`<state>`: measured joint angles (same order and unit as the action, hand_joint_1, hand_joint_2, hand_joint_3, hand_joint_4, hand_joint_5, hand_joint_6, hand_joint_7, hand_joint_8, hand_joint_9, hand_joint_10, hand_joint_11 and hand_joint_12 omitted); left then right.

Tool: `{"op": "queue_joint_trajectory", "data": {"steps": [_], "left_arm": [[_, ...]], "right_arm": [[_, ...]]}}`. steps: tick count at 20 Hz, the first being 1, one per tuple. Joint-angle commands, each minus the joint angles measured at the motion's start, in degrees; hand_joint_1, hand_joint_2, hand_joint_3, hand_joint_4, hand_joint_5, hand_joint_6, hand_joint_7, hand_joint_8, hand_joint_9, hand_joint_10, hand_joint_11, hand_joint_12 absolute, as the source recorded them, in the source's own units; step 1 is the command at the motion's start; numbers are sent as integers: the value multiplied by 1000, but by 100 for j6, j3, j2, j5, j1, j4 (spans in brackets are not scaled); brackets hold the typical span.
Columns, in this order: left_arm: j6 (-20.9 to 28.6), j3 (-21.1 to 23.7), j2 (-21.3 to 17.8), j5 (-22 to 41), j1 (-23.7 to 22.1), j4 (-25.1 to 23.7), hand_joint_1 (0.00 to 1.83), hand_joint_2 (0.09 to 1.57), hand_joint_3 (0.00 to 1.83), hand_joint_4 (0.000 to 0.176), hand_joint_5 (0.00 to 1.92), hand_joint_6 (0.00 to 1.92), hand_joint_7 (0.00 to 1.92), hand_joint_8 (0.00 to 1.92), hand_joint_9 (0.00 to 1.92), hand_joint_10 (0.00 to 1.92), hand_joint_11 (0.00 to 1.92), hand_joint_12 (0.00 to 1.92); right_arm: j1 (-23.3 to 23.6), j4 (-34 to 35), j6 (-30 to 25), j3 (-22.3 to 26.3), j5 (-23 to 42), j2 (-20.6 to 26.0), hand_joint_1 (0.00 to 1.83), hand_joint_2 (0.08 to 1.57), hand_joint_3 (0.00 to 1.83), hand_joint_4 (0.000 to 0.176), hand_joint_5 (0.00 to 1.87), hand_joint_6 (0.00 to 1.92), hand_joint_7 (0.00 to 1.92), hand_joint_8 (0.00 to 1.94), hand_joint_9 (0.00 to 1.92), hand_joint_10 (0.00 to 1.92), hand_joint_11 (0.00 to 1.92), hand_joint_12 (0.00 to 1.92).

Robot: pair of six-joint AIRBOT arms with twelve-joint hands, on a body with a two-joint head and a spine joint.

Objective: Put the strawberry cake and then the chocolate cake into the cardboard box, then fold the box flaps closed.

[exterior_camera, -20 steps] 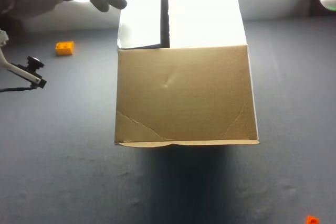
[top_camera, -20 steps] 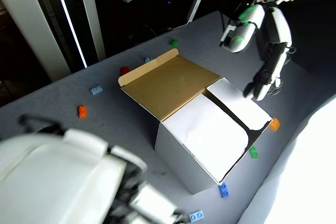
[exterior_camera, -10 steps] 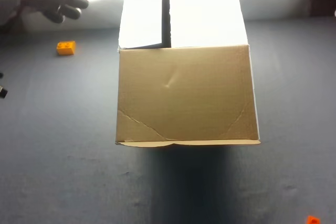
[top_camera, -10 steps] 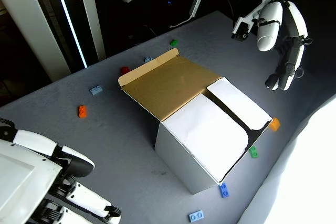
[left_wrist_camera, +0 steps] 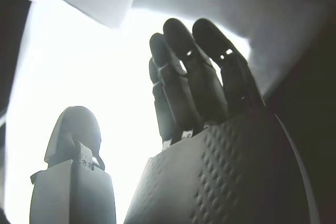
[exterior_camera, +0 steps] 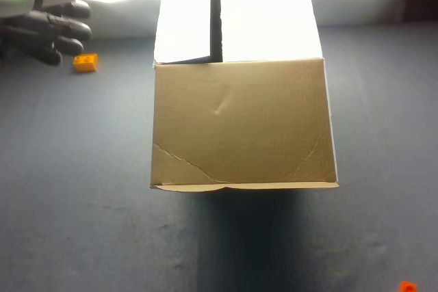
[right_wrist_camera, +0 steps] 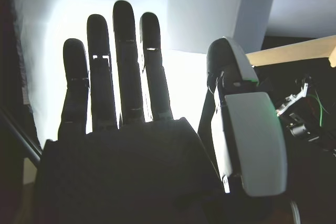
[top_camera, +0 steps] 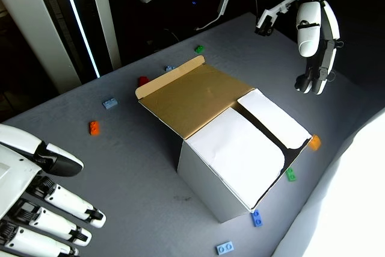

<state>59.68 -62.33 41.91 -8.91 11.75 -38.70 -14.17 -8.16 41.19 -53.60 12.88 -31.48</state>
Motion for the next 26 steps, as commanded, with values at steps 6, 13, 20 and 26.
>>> {"op": "queue_joint_trajectory", "data": {"steps": [6, 13, 20, 26], "left_arm": [[53, 395, -352, 265, 217, 549, 386, 1169, 3, 0, 554, 4, 749, 8, 545, 637, 159, 1489], [54, 897, -586, 266, 419, 1137, 372, 1168, 0, 0, 572, 10, 763, 12, 547, 646, 137, 1488], [528, 1441, -685, 552, 729, 1143, 362, 1173, 0, 0, 571, 5, 768, 10, 533, 655, 112, 1514], [912, 1798, -685, 651, 773, 1143, 364, 1171, 1, 0, 571, 3, 765, 7, 535, 669, 103, 1530]], "right_arm": [[-66, 2422, 1101, 383, 407, 318, 338, 1229, 0, 0, 594, 359, 806, 98, 457, 915, 69, 1502], [-246, 3015, 1268, 714, 818, 519, 314, 1247, 2, 0, 594, 391, 821, 103, 474, 923, 74, 1531], [-336, 3372, 1862, 727, 723, 619, 289, 1263, 2, 0, 480, 627, 782, 167, 449, 980, 50, 1569], [-349, 3371, 1984, 735, 515, 630, 325, 1254, 0, 0, 502, 634, 765, 244, 466, 971, 76, 1560]]}}
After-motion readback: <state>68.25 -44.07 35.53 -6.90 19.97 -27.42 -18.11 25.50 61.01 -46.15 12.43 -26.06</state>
